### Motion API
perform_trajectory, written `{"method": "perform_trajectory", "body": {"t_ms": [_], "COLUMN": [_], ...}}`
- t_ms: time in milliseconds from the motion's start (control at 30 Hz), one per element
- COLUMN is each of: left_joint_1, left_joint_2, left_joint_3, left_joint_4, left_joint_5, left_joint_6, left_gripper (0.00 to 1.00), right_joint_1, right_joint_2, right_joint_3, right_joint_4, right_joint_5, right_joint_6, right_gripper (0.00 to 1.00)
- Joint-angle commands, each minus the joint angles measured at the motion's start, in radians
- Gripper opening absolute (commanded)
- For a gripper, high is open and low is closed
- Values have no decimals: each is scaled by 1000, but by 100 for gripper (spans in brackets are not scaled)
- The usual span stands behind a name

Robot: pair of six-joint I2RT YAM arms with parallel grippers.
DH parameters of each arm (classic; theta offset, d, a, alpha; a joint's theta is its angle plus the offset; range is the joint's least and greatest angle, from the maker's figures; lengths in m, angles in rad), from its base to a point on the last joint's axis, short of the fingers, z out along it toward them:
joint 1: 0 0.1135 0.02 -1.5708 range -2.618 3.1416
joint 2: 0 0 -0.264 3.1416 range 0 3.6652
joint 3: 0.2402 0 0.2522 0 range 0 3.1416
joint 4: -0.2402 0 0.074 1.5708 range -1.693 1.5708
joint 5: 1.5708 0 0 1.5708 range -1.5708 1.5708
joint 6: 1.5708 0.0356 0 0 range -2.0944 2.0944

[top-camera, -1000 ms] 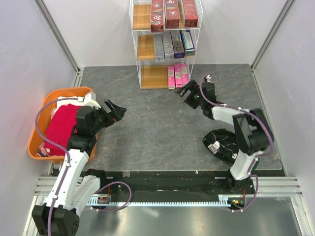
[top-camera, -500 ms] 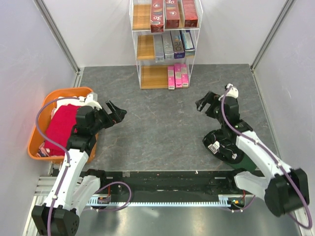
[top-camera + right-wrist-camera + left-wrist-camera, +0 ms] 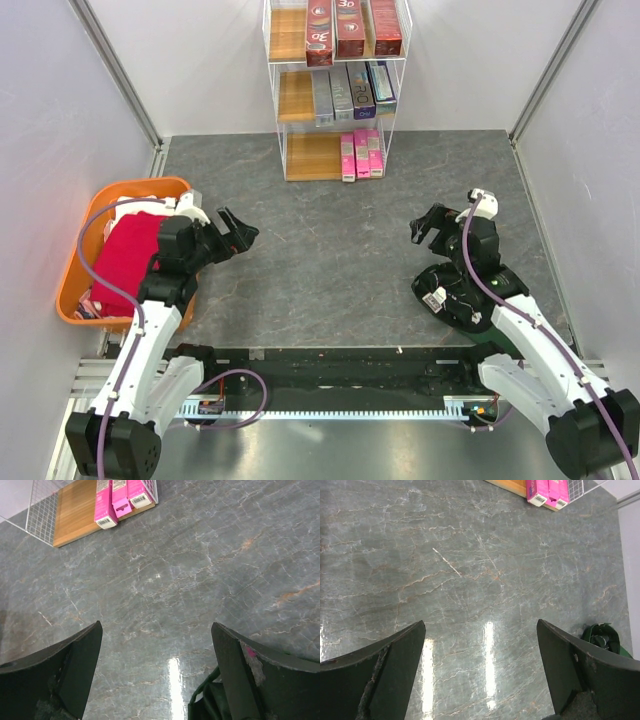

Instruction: Place and organize the toothpastes onto the shelf

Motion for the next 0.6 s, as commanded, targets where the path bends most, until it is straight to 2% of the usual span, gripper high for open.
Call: {"method": "perform_trajectory", "body": {"t_ms": [0,567], "left_joint_1": [3,3], "left_joint_2": [-16,-33], "left_joint_3": [-7,-17], "left_joint_4": [34,34], "left_joint_5": [-7,-19], "left_joint_6": [54,53], "left_gripper": [100,100], "right_joint_1": [0,0], "right_joint_2": [-32,-52], "right_joint_3": [-16,-13], "right_joint_4": [-5,11], "right_joint_5": [31,31], "right_joint_6": [-41,-55], "right_gripper": [98,98]}}
